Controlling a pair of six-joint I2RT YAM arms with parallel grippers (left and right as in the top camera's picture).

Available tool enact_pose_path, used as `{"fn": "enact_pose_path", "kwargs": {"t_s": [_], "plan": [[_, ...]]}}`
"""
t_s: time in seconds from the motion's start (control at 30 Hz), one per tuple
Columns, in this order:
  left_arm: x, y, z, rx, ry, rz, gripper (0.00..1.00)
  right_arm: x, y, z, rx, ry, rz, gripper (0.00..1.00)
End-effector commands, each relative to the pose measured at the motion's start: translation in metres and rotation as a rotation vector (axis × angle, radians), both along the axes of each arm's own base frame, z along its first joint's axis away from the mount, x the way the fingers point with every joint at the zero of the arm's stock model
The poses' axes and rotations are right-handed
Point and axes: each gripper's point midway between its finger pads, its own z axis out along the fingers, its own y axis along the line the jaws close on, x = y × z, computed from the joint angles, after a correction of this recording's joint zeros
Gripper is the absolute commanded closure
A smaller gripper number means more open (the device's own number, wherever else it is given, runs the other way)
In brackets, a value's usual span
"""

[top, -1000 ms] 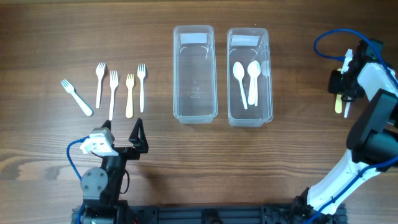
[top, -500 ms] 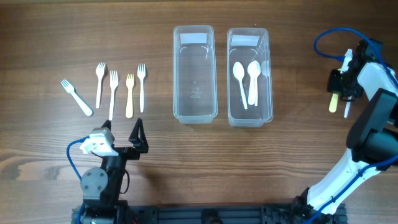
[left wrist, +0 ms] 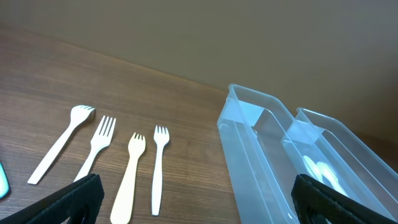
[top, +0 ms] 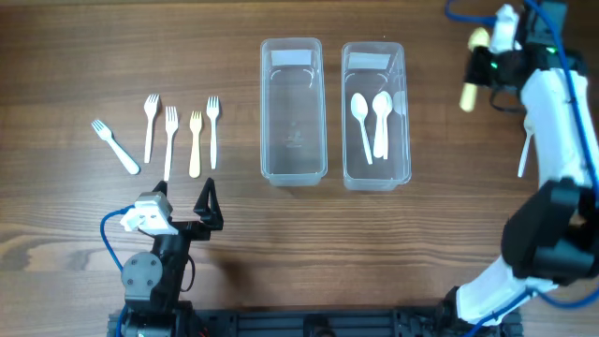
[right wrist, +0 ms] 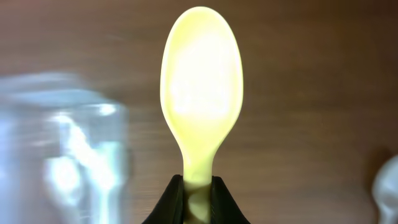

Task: Pack container
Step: 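Place the yellow spoon into the right container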

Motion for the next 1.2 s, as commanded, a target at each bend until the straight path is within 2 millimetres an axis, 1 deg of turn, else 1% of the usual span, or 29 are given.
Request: {"fn": "enact_pose_path", "kwargs": {"t_s": [0.0,0.1,0.2,0.33,0.4,0.43,0.5,0.53,0.6,0.63,0.67,0.7,0.8,0.83,0.87,0.9,0.93,0.97,1.0,1.07,1.13,1.17], "plan": [[0.0,-0.002,-0.003,0.013,-0.001,-0.013,0.0,-0.006,0.069,0.034,0.081,-0.052,0.087,0.96],[0.0,-0.002,-0.003,0.013,-0.001,-0.013,0.0,-0.012,0.109,0.032,0.089,-0.034,0.165,0.96],[0.0,-0.002,-0.003,0.013,-0.001,-0.013,0.0,-0.017,0.139,0.025,0.09,-0.012,0.219,0.96],[0.0,-0.002,-0.003,0.013,-0.001,-0.013,0.0,-0.019,0.159,0.01,0.078,0.023,0.236,0.96],[0.0,-0.002,-0.003,0.012,-0.001,-0.013,0.0,-0.02,0.165,-0.007,0.078,0.061,0.241,0.96],[0.0,-0.002,-0.003,0.013,-0.001,-0.013,0.0,-0.02,0.165,-0.014,0.078,0.078,0.241,0.96],[0.0,-0.002,-0.003,0.013,-0.001,-0.013,0.0,-0.021,0.165,-0.038,0.078,0.139,0.227,0.96],[0.0,-0.002,-0.003,0.012,-0.001,-0.013,0.0,-0.021,0.165,-0.043,0.077,0.152,0.226,0.96],[0.0,-0.002,-0.003,0.013,-0.001,-0.013,0.0,-0.023,0.166,-0.06,0.076,0.198,0.229,0.94],[0.0,-0.002,-0.003,0.013,-0.001,-0.013,0.0,-0.024,0.166,-0.063,0.075,0.206,0.228,0.82],[0.0,-0.002,-0.003,0.013,-0.001,-0.013,0.0,-0.024,0.165,-0.063,0.074,0.208,0.229,0.74],[0.0,-0.002,-0.003,0.013,-0.001,-0.013,0.0,-0.024,0.166,-0.062,0.073,0.205,0.23,0.71],[0.0,-0.002,-0.003,0.013,-0.001,-0.013,0.0,-0.02,0.168,-0.047,0.084,0.169,0.235,0.49],[0.0,-0.002,-0.003,0.013,-0.001,-0.013,0.0,-0.019,0.168,-0.041,0.085,0.156,0.236,0.45],[0.0,-0.002,-0.003,0.012,-0.001,-0.013,0.0,-0.018,0.167,-0.033,0.082,0.139,0.237,0.44],[0.0,-0.002,-0.003,0.013,-0.001,-0.013,0.0,-0.017,0.165,-0.025,0.075,0.123,0.231,0.45],[0.0,-0.002,-0.003,0.013,-0.001,-0.013,0.0,-0.015,0.158,-0.014,0.062,0.099,0.21,0.46],[0.0,-0.002,-0.003,0.013,-0.001,-0.013,0.0,-0.013,0.147,-0.001,0.041,0.068,0.185,0.46],[0.0,-0.002,-0.003,0.013,-0.001,-0.013,0.0,-0.013,0.133,0.012,0.013,0.038,0.147,0.43],[0.0,-0.002,-0.003,0.013,-0.001,-0.013,0.0,-0.016,0.097,0.032,-0.058,0.005,0.055,0.43],[0.0,-0.002,-0.003,0.013,-0.001,-0.013,0.0,-0.027,0.051,0.047,-0.135,0.002,-0.05,0.45],[0.0,-0.002,-0.003,0.013,-0.001,-0.013,0.0,-0.034,0.025,0.051,-0.182,0.016,-0.09,0.45]]}}
